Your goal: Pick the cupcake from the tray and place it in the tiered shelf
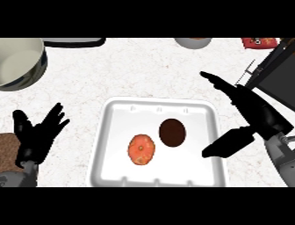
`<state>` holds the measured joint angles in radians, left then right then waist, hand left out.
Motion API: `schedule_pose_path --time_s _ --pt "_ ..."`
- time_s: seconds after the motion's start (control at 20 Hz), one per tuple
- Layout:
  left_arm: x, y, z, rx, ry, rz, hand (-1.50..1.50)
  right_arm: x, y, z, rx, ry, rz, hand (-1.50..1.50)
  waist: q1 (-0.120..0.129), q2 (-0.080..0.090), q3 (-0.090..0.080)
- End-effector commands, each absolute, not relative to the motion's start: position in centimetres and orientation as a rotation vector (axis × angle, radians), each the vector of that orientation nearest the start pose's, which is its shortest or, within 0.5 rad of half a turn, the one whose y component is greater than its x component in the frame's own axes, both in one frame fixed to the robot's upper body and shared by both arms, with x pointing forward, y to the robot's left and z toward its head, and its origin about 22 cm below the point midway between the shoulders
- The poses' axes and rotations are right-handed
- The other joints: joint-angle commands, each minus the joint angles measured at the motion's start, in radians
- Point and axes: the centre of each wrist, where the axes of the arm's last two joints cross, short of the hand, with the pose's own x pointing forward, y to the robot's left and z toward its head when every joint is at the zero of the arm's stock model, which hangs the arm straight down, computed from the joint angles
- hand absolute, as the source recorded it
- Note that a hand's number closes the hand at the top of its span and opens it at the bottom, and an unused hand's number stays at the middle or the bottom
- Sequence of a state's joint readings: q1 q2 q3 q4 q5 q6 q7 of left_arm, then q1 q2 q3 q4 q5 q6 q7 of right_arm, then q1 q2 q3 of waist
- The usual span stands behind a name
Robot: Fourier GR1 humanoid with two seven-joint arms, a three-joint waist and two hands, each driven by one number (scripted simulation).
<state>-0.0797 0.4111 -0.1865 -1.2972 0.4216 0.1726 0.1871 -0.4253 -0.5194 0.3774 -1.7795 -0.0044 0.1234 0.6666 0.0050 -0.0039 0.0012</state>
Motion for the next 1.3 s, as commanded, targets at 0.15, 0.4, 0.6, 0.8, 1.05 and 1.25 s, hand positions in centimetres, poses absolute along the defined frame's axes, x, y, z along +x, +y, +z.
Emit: schedule_pose_path --time_s 0.15,0.4,0.6,0.8,1.05,1.25 --pt "24.1 29.3 -3.0 0.084 -1.112 0.026 0.0 27.7 -15.3 14.0 -0.397 -1.217 0.912 -1.5 -0.002 0.002 -0.001" --pt "25.8 30.1 -2.9 0.096 -1.105 0.04 0.0 29.2 -11.5 14.7 -0.419 -1.106 0.998 -1.5 0.0 0.005 -0.002" --pt "26.4 28.8 -2.5 0.098 -1.104 0.032 0.0 28.4 -11.1 12.0 -0.42 -1.076 1.045 -1.5 -0.004 0.004 -0.001" --pt "24.5 29.4 -2.8 0.078 -1.113 0.052 0.0 27.3 -11.0 10.8 -0.497 -1.033 1.004 -1.5 -0.003 0.003 -0.001" --pt "24.4 31.6 -4.0 0.089 -1.111 0.032 0.0 27.2 -10.9 9.8 -0.552 -1.029 1.015 -1.5 -0.004 0.004 -0.002" --pt "25.2 28.2 -3.0 0.101 -1.112 0.042 0.0 27.7 -11.2 9.6 -0.557 -1.031 1.012 -1.5 -0.004 0.004 -0.001"
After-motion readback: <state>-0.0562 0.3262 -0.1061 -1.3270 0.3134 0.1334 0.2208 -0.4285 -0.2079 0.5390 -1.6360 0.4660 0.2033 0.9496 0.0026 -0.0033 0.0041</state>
